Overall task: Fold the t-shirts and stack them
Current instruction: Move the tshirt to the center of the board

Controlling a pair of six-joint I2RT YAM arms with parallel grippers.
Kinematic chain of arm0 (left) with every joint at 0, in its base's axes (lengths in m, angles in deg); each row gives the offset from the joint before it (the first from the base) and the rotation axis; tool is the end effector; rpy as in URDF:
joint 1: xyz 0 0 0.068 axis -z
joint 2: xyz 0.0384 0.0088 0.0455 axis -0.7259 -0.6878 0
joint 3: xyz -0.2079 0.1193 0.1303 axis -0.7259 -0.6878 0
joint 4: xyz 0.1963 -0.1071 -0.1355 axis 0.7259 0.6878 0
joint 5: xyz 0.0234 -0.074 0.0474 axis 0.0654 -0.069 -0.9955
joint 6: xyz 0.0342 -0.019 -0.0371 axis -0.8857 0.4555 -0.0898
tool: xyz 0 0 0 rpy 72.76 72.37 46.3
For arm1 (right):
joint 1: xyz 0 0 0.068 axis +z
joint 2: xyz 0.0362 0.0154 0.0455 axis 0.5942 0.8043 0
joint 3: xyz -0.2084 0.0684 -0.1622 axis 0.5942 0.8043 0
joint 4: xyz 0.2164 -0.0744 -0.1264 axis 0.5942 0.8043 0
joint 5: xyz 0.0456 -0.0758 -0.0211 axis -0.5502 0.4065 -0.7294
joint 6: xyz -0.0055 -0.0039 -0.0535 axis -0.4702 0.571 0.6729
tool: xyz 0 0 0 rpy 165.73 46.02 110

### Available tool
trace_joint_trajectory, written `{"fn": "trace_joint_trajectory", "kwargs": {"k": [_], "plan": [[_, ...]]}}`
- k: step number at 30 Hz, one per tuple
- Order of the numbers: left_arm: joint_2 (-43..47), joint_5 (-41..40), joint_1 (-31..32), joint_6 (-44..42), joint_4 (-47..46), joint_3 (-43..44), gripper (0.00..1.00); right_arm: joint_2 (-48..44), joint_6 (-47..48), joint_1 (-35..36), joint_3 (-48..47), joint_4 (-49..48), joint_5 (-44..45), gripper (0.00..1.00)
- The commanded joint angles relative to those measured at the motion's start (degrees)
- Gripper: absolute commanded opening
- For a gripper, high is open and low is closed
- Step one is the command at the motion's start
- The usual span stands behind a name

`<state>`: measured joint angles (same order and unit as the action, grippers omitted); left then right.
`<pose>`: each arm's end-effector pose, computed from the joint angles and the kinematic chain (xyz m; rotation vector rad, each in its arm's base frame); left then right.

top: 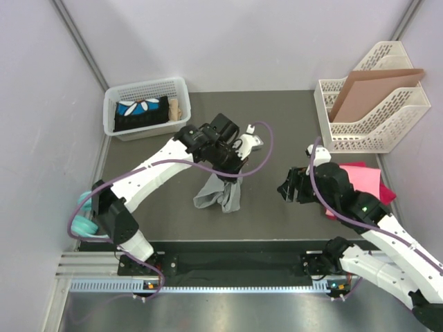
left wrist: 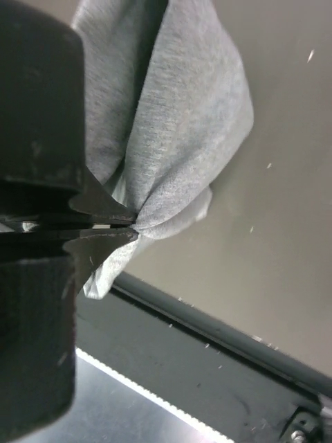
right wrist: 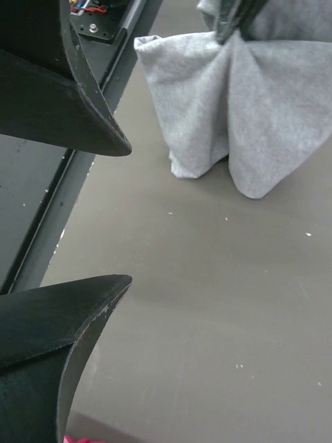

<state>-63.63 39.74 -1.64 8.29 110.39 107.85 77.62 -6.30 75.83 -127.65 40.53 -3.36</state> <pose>0.2280 -0.2448 0.3347 1.3563 2.3159 -0.6708 0.1149 0.0886 0.3076 -0.1225 2.2039 0.5544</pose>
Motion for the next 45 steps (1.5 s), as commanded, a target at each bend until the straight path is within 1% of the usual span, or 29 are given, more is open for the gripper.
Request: {"fn": "trace_joint_trajectory", "kwargs": {"k": [1, 3, 4, 5, 6, 7, 9, 10, 12, 16, 23, 30, 33, 35, 36, 40, 45], "plan": [[1.01, -3.60, -0.08, 0.02, -3.83, 2.61, 0.29, 0.90, -1.15, 2.28, -2.36, -2.50, 1.52, 0.69], [1.54, -7.63, -0.34, 0.11, -4.70, 0.68, 0.33, 1.51, -1.24, 2.90, -2.45, -2.50, 2.13, 0.69], [2.93, -8.70, -1.39, -0.06, -5.67, -0.46, 0.47, 2.04, -1.16, 3.51, -2.54, -2.59, 2.31, 0.69], [3.99, -9.84, -2.10, 0.02, -8.11, -3.52, 0.61, 2.22, -1.33, 3.78, -2.54, -2.59, 2.66, 0.71], [6.09, -11.34, -3.93, -0.07, -9.36, -5.20, 0.69, 2.48, -1.24, 4.13, -2.54, -2.85, 2.66, 0.73], [6.98, -11.96, -4.90, -0.33, -10.24, -8.35, 0.81, 2.83, -1.33, 4.65, -2.45, -3.12, 2.84, 0.76], [9.52, -12.49, -7.62, -1.12, -11.56, -10.92, 0.85, 3.27, -1.42, 5.27, -2.19, -3.64, 3.01, 0.78], [10.06, -12.14, -8.51, -1.29, -11.57, -12.93, 0.90, 3.97, -1.51, 5.80, -2.10, -3.82, 3.10, 0.79], [11.55, -11.18, -10.27, -1.91, -11.22, -14.53, 0.91, 4.68, -1.59, 6.33, -1.84, -4.43, 3.28, 0.79], [13.31, -7.68, -10.36, -2.44, -10.25, -17.96, 0.93, 6.35, -1.77, 7.64, -1.66, -5.58, 3.45, 0.79], [16.30, -7.22, -10.28, -0.68, -8.49, -16.56, 0.93, 7.23, -1.95, 8.70, -1.92, -6.02, 3.98, 0.79], [22.62, -7.13, -10.36, -0.07, -3.05, -15.24, 0.94, 7.58, -2.03, 9.32, -2.54, -5.84, 4.33, 0.79], [24.73, -5.91, -10.45, 0.64, -2.43, -17.43, 0.94, 8.02, -2.03, 9.49, -2.36, -6.19, 4.33, 0.79], [25.09, -4.76, -10.54, 1.33, -2.51, -20.68, 0.94, 8.28, -2.30, 9.67, -2.54, -6.19, 4.33, 0.79], [25.18, -4.24, -10.45, 1.69, -3.30, -23.04, 0.94, 8.37, -2.30, 9.93, -2.63, -6.28, 4.42, 0.79], [25.45, -2.30, -10.54, 2.92, -5.84, -27.44, 0.93, 7.94, -2.74, 10.28, -2.71, -6.02, 5.12, 0.79], [23.34, -1.77, -10.45, 3.27, -7.69, -29.30, 0.93, 8.11, -3.18, 10.46, -2.71, -6.11, 5.30, 0.79]]}}
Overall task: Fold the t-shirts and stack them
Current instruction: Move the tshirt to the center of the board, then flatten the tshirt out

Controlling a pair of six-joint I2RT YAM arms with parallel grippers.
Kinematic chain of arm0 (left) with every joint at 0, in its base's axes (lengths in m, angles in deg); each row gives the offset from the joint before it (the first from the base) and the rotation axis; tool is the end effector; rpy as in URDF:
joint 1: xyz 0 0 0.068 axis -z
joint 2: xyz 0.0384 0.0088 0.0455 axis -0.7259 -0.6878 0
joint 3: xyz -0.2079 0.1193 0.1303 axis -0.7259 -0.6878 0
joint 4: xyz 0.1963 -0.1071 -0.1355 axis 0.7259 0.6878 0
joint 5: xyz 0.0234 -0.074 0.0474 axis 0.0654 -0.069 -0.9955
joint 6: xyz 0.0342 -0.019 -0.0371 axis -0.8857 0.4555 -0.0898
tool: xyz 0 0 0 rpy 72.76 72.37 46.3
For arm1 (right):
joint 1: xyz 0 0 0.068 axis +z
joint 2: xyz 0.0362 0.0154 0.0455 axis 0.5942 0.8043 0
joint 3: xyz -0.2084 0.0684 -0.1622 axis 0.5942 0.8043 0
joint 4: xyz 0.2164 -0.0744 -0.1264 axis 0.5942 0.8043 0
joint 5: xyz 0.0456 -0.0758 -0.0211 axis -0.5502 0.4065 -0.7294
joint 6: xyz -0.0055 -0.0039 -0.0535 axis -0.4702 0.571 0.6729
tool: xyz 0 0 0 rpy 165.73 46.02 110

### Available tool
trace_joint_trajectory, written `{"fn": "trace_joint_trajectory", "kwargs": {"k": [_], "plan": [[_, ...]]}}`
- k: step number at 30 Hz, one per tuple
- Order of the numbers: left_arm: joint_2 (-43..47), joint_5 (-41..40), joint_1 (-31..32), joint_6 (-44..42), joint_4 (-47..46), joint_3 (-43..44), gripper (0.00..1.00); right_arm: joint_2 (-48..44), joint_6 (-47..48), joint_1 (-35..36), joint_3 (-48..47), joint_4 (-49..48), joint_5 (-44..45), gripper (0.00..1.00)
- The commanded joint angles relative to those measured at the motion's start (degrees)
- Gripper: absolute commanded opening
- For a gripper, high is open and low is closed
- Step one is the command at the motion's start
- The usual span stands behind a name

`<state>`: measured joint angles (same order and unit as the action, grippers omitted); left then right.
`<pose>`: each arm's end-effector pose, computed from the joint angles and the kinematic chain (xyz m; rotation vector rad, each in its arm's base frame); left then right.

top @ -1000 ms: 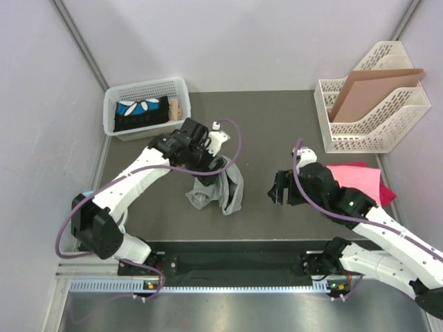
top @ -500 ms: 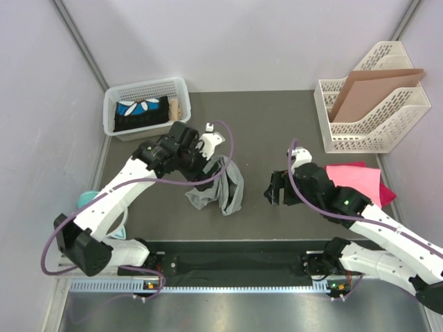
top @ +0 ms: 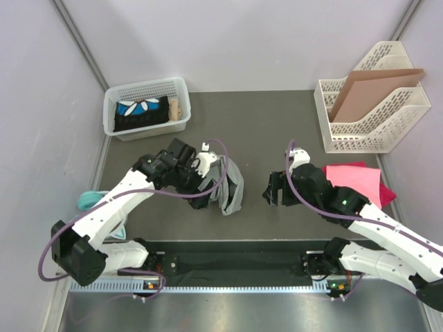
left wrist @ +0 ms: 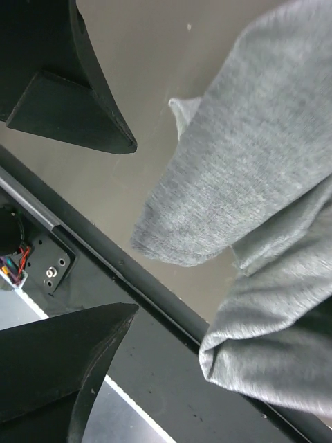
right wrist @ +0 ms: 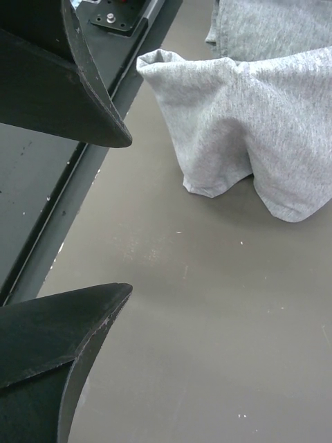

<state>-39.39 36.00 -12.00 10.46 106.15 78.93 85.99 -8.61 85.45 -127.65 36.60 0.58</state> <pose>0.1818 -0.1376 0.2962 1.0666 2.4467 -0.5388 0.1210 0.1287 0.2933 -0.2400 2.2673 0.5500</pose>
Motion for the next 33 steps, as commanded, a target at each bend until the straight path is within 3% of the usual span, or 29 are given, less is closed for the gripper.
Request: {"fn": "trace_joint_trajectory", "kwargs": {"k": [1, 10, 14, 16, 17, 19, 20, 21, 29, 33], "plan": [[-1.16, 1.97, -0.18, 1.20, -3.98, -0.47, 0.93, -0.17, -0.86, 0.84, -2.80, -2.26, 1.28, 0.79], [-5.38, -0.49, -0.18, 0.93, -10.31, -0.21, 0.91, 0.53, -1.21, 1.90, -3.24, -2.53, 1.54, 0.76], [-8.98, -0.85, -0.61, 0.15, -11.28, 0.41, 0.82, -0.26, -1.12, 1.99, -3.33, -1.82, 2.16, 0.76], [-10.39, -0.06, -1.75, -0.55, -11.02, 0.93, 0.67, -0.61, -1.12, 1.98, -3.24, -1.56, 2.42, 0.75], [-10.83, 0.12, -2.11, -0.91, -10.76, 1.46, 0.49, -0.96, -1.12, 1.98, -3.16, -1.56, 2.59, 0.75], [-11.18, 0.12, -3.25, -1.70, -9.53, 2.60, 0.24, -1.23, -1.21, 2.07, -3.07, -1.56, 2.68, 0.74], [-11.01, -0.23, -3.78, -2.14, -8.83, 4.95, 0.03, -1.40, -1.12, 2.07, -2.98, -1.56, 2.68, 0.74], [-10.84, -0.49, -4.13, -2.66, -6.73, 6.46, 0.00, -1.49, -1.12, 2.07, -3.07, -1.64, 2.68, 0.73], [-7.23, -4.63, -5.37, -7.50, 5.50, 33.41, 0.00, 2.71, 0.28, 2.51, -2.98, -7.70, -2.32, 0.79], [-6.71, -4.45, -5.37, -6.80, 8.58, 36.97, 0.00, 6.85, 0.55, 3.57, -3.07, -13.23, -3.91, 0.81]]}}
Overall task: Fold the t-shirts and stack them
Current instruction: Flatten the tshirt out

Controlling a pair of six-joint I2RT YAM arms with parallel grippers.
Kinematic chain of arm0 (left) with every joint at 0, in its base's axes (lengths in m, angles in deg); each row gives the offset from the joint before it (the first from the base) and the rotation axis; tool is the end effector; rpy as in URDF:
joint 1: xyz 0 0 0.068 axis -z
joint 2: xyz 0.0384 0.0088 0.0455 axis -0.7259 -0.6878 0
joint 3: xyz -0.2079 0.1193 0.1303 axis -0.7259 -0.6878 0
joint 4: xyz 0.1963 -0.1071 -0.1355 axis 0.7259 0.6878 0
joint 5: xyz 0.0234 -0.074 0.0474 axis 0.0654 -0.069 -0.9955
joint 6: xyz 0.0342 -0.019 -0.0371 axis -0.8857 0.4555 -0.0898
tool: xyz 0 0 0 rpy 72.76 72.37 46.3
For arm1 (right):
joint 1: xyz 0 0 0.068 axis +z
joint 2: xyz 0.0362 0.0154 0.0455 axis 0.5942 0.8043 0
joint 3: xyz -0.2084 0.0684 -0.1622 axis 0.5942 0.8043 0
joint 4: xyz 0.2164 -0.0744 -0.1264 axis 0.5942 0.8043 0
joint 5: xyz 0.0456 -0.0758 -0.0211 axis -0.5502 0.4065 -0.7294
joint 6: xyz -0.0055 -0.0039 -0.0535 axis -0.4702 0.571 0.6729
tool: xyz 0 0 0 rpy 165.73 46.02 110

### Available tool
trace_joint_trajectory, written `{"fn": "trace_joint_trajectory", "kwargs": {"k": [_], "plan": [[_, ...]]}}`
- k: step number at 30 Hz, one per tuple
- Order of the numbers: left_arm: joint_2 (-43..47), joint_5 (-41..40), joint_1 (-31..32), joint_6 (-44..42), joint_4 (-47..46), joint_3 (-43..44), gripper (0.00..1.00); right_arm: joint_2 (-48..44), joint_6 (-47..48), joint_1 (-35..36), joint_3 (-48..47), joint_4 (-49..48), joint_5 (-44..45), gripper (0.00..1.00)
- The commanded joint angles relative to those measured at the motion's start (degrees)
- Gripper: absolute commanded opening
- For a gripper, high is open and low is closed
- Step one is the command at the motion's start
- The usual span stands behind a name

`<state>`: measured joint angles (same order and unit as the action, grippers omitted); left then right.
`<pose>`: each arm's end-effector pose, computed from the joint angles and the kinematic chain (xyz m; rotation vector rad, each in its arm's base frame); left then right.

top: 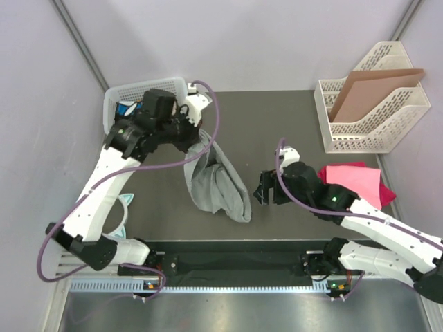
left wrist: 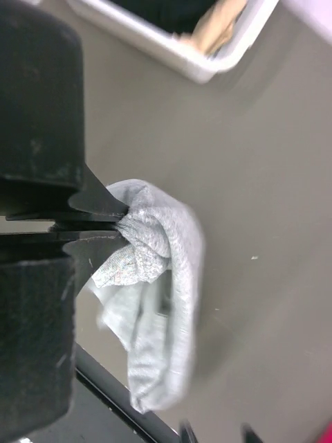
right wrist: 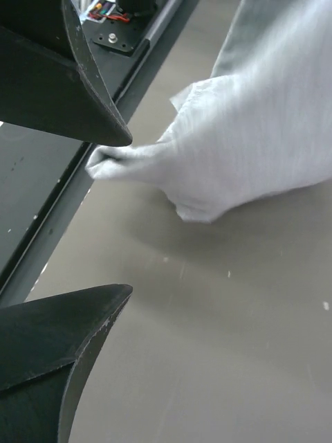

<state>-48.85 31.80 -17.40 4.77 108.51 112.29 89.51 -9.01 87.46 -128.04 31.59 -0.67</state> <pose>0.2296 -0.1369 0.4325 0.9419 2.0674 -0.3889 0.1265 0.1466 0.2930 -0.2780 2.2464 0.6159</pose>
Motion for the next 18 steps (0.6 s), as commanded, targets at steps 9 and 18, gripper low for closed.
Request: {"fn": "trace_joint_trajectory", "kwargs": {"k": [9, 18], "plan": [[4.87, -0.34, 0.12, -0.24, 6.13, 0.89, 0.00, 12.12, 1.29, 3.57, -3.55, -16.05, -5.73, 0.79], [4.96, -1.74, 0.12, -1.12, 6.40, 1.42, 0.00, 19.85, 4.72, 20.88, -10.84, -16.34, 1.54, 0.83]]}}
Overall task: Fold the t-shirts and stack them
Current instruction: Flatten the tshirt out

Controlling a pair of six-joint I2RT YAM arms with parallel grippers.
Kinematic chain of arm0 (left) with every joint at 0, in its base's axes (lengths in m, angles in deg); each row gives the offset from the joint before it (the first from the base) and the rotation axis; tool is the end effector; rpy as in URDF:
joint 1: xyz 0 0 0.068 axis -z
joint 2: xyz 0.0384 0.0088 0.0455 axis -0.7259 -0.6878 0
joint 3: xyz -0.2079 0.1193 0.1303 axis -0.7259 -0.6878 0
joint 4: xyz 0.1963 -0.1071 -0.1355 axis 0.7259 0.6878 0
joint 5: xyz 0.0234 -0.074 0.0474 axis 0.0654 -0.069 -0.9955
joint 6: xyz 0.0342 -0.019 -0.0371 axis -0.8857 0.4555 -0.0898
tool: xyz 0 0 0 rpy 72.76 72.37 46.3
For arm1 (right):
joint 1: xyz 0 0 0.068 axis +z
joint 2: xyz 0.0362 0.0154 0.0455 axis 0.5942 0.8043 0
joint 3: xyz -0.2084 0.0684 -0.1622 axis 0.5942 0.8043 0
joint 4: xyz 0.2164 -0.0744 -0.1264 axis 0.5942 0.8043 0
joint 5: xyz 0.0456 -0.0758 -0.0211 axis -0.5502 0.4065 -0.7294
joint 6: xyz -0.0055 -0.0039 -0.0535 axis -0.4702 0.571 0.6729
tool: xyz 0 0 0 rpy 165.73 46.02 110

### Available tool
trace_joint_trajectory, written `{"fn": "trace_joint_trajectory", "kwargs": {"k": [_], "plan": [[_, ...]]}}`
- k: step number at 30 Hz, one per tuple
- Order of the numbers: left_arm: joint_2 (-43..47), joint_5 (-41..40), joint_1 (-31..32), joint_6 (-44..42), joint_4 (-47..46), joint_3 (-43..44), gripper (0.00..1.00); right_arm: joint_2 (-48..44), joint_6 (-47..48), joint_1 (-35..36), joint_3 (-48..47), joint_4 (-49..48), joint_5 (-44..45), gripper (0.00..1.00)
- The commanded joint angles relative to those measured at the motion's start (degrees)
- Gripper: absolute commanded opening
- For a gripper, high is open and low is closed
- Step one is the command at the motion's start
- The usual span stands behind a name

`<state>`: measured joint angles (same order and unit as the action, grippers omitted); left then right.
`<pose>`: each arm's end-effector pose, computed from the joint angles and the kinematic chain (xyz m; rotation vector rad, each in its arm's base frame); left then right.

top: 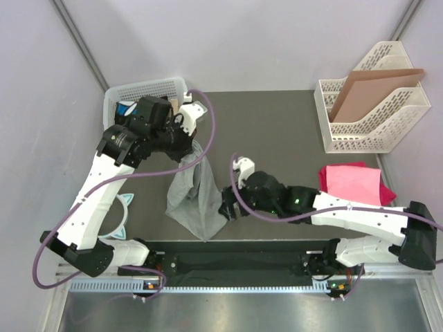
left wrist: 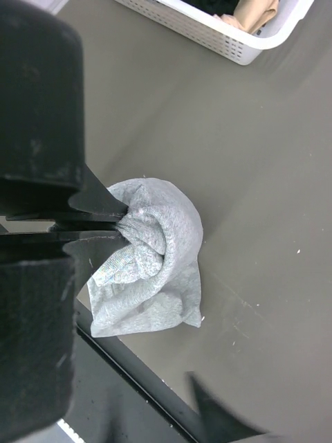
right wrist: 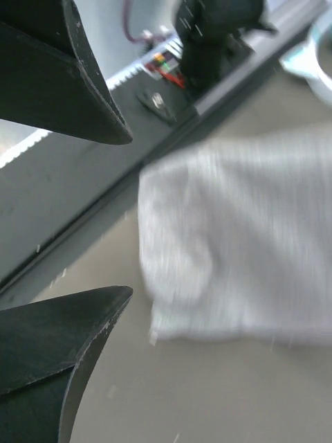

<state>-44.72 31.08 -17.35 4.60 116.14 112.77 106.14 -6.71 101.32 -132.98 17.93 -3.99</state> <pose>0.2006 -0.1205 0.4406 0.9545 2.1194 -0.3726 0.1159 0.2376 0.2828 -0.6262 2.1967 0.8006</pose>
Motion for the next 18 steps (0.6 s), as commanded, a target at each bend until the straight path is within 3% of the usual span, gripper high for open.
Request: {"fn": "trace_joint_trajectory", "kwargs": {"k": [1, 7, 12, 18], "plan": [[0.83, -1.29, -0.01, -1.03, -1.23, 1.02, 0.00, 6.01, 2.42, 9.38, -6.52, -2.23, 6.27, 0.83], [0.65, -1.82, -0.01, -0.94, -1.23, 1.11, 0.00, 18.42, 2.25, 15.11, -12.48, -0.03, 14.88, 0.82], [0.74, -2.17, -0.01, -1.21, -0.97, 1.99, 0.00, 30.01, -1.52, 16.44, -18.47, 7.43, 25.34, 0.81], [0.74, -2.08, -0.01, -1.29, -0.61, 2.08, 0.00, 37.32, -2.59, 18.54, -26.11, 11.66, 31.24, 0.80]]}}
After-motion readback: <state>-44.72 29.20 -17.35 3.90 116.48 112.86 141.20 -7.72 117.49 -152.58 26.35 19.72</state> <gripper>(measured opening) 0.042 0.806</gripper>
